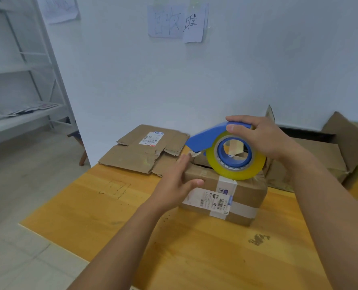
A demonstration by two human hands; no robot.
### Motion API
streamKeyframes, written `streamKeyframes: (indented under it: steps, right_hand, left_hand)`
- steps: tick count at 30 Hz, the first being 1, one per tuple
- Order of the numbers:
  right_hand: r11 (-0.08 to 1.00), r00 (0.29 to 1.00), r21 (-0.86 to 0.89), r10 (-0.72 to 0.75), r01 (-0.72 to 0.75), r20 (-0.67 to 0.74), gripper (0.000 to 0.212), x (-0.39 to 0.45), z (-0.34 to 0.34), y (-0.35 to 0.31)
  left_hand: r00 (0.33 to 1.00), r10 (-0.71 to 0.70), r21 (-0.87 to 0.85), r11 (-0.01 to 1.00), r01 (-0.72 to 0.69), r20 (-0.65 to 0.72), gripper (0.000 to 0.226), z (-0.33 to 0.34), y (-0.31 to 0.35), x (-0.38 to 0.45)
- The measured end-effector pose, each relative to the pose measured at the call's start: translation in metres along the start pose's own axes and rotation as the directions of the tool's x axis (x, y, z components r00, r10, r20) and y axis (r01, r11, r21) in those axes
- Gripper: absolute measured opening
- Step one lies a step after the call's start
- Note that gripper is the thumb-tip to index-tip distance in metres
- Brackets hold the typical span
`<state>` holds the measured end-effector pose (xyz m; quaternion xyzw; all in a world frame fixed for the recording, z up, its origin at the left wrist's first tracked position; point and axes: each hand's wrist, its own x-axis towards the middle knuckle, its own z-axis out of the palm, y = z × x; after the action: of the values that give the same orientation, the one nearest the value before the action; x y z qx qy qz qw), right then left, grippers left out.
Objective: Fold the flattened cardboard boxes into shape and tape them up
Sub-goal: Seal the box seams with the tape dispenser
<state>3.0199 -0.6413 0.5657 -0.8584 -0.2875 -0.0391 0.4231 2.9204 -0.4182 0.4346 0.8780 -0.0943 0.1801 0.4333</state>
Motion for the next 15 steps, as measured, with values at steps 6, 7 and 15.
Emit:
streamKeyframes:
  steps: [6, 7, 15]
  right_hand:
    - [0.999, 0.993, -0.043, 0.019, -0.024, -0.115, 0.061, 0.001, 0.009, -0.002]
    - [0.998, 0.993, -0.048, 0.026, -0.032, -0.118, 0.064, 0.001, 0.009, -0.001]
    - [0.999, 1.000, -0.034, -0.018, 0.017, -0.024, 0.046, 0.005, 0.003, 0.004]
  left_hand:
    - [0.985, -0.086, -0.015, 0.996, 0.089, 0.149, 0.093, -0.018, -0.004, 0.025]
    - [0.984, -0.056, -0.003, 0.998, 0.057, 0.168, 0.091, -0.020, 0.000, 0.027]
    - [0.999, -0.032, 0.143, 0.989, 0.027, 0.034, 0.057, -0.008, 0.000, 0.034]
